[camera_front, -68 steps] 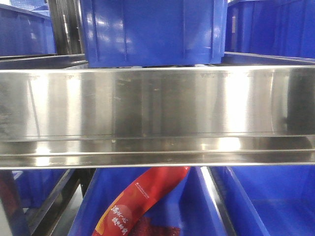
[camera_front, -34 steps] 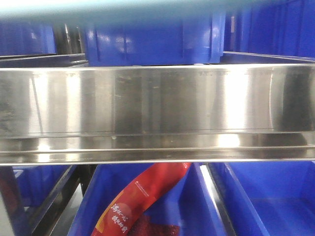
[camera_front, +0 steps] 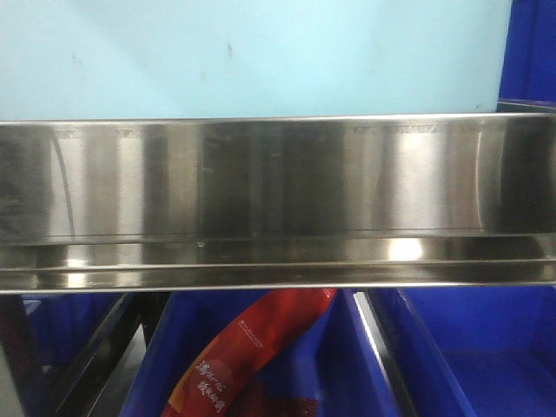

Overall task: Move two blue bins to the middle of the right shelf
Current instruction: 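Lower the teal bin onto the upper shelf rollers with both grippers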

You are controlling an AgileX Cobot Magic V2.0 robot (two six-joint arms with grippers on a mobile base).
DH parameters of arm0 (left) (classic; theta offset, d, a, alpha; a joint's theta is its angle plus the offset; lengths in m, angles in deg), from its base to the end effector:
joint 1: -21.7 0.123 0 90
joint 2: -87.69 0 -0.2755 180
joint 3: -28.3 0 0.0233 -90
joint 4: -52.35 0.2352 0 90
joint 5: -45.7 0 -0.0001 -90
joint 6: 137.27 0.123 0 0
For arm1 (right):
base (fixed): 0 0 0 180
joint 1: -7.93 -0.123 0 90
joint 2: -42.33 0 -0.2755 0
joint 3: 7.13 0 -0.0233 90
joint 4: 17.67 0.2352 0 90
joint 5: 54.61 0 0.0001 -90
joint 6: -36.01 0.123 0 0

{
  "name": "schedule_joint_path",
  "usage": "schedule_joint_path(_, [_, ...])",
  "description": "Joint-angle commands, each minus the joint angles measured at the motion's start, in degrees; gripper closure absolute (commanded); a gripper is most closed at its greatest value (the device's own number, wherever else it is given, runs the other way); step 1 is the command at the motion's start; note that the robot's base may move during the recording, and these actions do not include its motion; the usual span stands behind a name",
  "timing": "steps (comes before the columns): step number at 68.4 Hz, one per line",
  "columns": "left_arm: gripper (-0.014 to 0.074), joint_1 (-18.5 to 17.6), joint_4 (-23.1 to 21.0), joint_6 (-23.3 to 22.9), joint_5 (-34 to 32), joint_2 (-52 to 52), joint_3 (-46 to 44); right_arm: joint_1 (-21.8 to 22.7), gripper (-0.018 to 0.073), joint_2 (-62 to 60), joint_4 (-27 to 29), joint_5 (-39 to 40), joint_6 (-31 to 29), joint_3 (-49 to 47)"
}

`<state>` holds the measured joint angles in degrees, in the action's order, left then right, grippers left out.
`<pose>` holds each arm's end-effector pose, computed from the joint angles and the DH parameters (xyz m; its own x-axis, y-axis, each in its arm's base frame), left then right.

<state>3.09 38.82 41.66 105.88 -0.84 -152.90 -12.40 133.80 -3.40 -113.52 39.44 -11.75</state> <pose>0.2694 -0.1171 0.3318 -0.8430 0.1420 -0.5189 0.3049 0.9207 -0.2434 0.2813 0.1319 0.3361 -0.8397 -0.1138 -0.5310 -0.2997 0.9125 0.2784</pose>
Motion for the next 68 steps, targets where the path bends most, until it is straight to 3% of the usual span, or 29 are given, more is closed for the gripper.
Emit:
schedule_joint_path(1, [0.0549,0.05,0.07,1.08,-1.72,0.49,-0.25,0.25,0.0501,-0.6,-1.91,2.41,-1.34,-0.24])
schedule_joint_path(11, [0.0311,0.05,0.07,1.08,-1.98,0.49,-0.25,0.25,0.0147,-0.6,-1.91,2.41,-1.34,-0.24])
schedule_joint_path(16, [0.02,0.05,0.07,1.08,-2.21,0.49,-0.25,0.25,0.0032,-0.6,-1.91,2.41,-1.34,-0.24])
schedule_joint_path(19, [0.0128,0.05,0.07,1.08,-2.39,0.49,-0.25,0.25,-0.0013,-0.6,-1.91,2.41,-1.34,-0.24])
schedule_joint_path(24, [0.0015,0.05,0.07,1.08,-2.65,0.79,-0.42,0.25,-0.0008,-0.85,-2.03,2.41,-1.34,-0.24])
schedule_joint_path(28, [-0.002,0.05,0.07,1.08,-2.37,0.99,-1.02,0.25,0.0001,-1.38,-2.57,2.41,-1.34,-0.61])
schedule_joint_path(40, [-0.0012,0.05,0.16,1.08,-2.45,4.02,-3.64,0.25,0.0057,-4.17,-4.85,2.45,-1.34,-2.74])
schedule_joint_path(50, [0.0034,0.05,1.77,1.08,-3.9,8.72,-4.16,0.25,0.0241,-8.31,-7.39,3.72,-1.34,-3.61])
schedule_joint_path(58, [0.0216,0.05,3.64,1.08,-4.21,13.09,-3.91,0.25,0.0492,-11.79,-10.98,3.84,-1.34,-3.1])
schedule_joint_path(64, [0.0442,0.05,5.67,0.66,-5.66,17.17,-1.71,0.25,0.0697,-14.77,-11.86,4.91,-1.34,-1.02])
schedule_joint_path(68, [0.0575,0.05,6.51,0.42,-7.45,19.89,0.46,0.25,0.0718,-16.98,-12.28,7.11,-1.02,2.09])
